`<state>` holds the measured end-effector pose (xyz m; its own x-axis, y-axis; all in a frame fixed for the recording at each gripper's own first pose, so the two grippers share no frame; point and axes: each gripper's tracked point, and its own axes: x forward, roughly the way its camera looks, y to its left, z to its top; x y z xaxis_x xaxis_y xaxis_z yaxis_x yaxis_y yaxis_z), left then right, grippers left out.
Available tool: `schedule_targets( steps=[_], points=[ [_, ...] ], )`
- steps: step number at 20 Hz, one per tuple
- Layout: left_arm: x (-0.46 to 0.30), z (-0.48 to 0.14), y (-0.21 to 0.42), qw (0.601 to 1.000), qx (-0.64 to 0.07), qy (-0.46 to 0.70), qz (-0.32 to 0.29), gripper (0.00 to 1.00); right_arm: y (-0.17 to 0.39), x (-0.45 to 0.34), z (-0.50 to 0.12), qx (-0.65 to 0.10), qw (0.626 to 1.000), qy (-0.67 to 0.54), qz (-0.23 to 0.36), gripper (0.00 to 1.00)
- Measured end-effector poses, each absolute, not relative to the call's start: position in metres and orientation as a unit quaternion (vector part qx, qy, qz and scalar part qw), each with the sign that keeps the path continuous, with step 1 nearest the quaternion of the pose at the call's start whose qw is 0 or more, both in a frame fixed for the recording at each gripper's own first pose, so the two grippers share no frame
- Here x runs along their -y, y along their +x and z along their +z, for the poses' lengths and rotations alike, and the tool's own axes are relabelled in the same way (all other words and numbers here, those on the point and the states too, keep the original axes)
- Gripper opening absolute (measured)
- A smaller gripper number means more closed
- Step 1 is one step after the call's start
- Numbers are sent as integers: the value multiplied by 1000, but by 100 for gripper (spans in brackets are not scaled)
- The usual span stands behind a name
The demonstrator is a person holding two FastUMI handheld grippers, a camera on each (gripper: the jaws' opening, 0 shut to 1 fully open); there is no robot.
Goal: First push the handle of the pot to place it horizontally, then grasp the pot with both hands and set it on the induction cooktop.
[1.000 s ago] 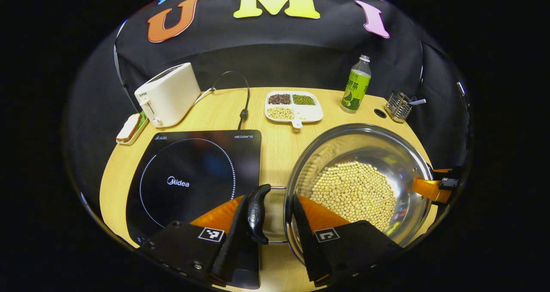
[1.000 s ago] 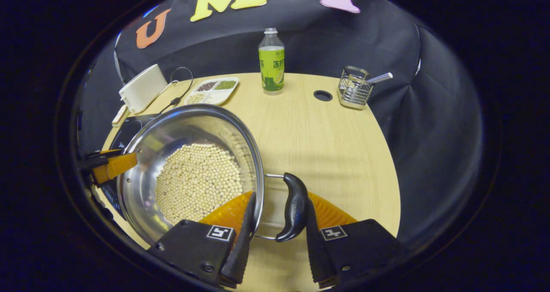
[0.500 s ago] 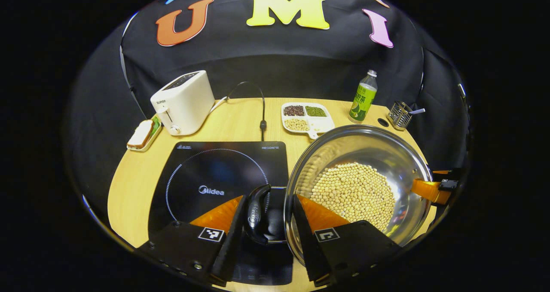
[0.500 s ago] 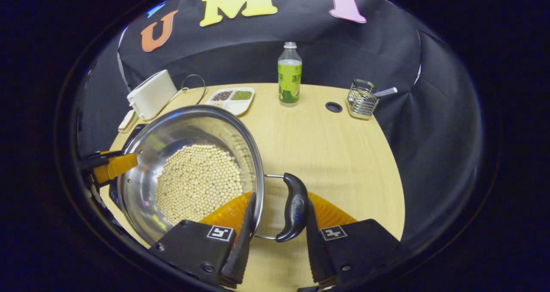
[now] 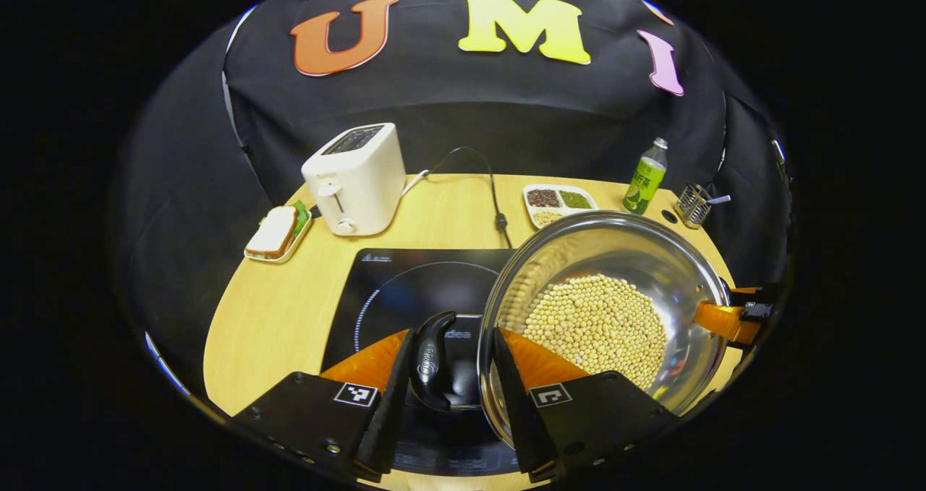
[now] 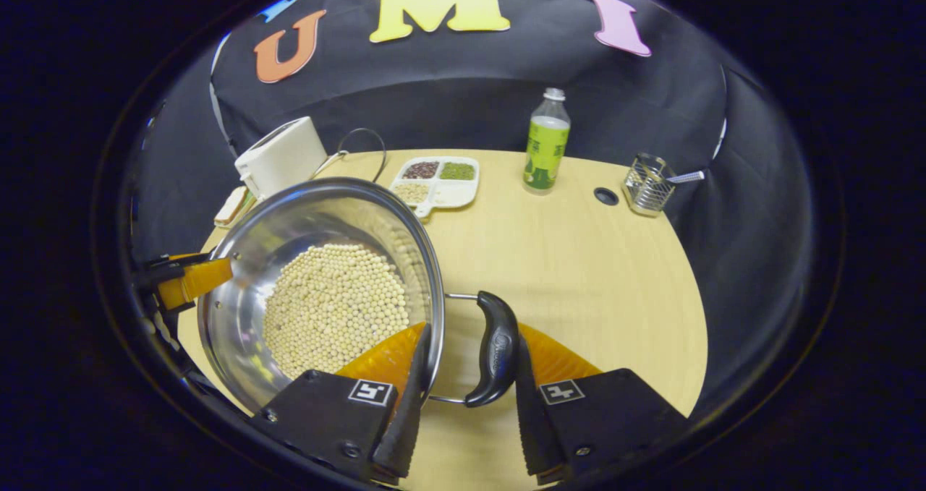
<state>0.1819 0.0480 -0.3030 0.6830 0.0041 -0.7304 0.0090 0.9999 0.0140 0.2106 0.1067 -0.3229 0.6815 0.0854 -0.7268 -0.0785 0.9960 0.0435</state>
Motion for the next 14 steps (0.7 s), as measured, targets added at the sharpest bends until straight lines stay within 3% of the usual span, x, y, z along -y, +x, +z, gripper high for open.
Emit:
schedule_targets(
  steps=[14],
  points=[
    [-163,-316,199,912,-409,18,15,61,230,-230,-335,-423,905,12,51,58]
  ],
)
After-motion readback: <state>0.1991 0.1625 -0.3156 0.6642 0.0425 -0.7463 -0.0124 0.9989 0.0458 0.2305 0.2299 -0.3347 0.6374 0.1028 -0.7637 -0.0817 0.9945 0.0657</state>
